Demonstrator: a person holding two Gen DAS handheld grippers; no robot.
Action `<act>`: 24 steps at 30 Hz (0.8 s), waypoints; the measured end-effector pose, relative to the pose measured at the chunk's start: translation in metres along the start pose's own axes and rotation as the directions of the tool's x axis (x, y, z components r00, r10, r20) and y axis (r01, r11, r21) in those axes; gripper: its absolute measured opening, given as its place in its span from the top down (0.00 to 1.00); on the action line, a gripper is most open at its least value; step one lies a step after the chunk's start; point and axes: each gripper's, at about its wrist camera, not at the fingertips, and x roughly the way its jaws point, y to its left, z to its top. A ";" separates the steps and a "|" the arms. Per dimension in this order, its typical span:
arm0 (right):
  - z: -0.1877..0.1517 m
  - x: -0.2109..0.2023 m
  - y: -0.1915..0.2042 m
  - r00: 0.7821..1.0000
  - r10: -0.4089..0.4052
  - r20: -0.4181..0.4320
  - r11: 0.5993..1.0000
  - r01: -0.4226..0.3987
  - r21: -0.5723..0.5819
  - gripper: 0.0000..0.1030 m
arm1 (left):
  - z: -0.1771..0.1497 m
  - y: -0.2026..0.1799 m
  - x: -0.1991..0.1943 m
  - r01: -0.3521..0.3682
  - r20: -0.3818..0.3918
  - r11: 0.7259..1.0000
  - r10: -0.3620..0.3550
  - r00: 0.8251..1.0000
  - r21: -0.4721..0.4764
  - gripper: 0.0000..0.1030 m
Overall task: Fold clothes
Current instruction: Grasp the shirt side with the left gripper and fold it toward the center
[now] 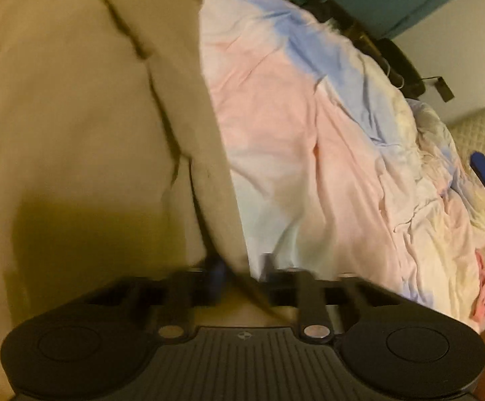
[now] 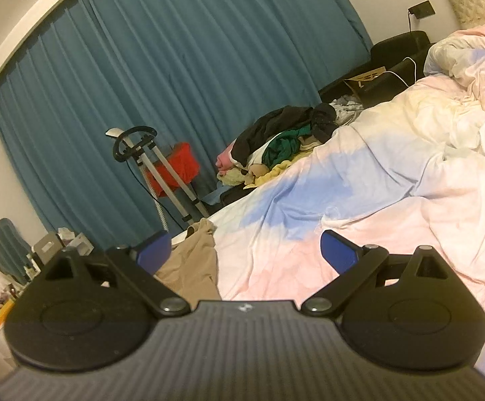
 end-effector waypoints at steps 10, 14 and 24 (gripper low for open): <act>-0.007 0.005 0.010 0.999 0.027 -0.025 0.999 -0.028 -0.040 0.06 | 0.008 0.038 -0.076 0.149 0.021 0.983 -0.148 0.989 -0.105 0.98; -0.020 0.015 0.028 0.997 0.023 -0.077 0.991 -0.033 -0.128 0.06 | 0.011 0.074 -0.102 0.194 0.020 0.962 -0.194 0.981 -0.190 0.98; -0.049 0.023 0.065 0.982 0.028 -0.189 0.968 -0.073 -0.238 0.05 | 0.009 0.125 -0.082 0.065 -0.058 0.982 -0.076 0.995 -0.179 0.85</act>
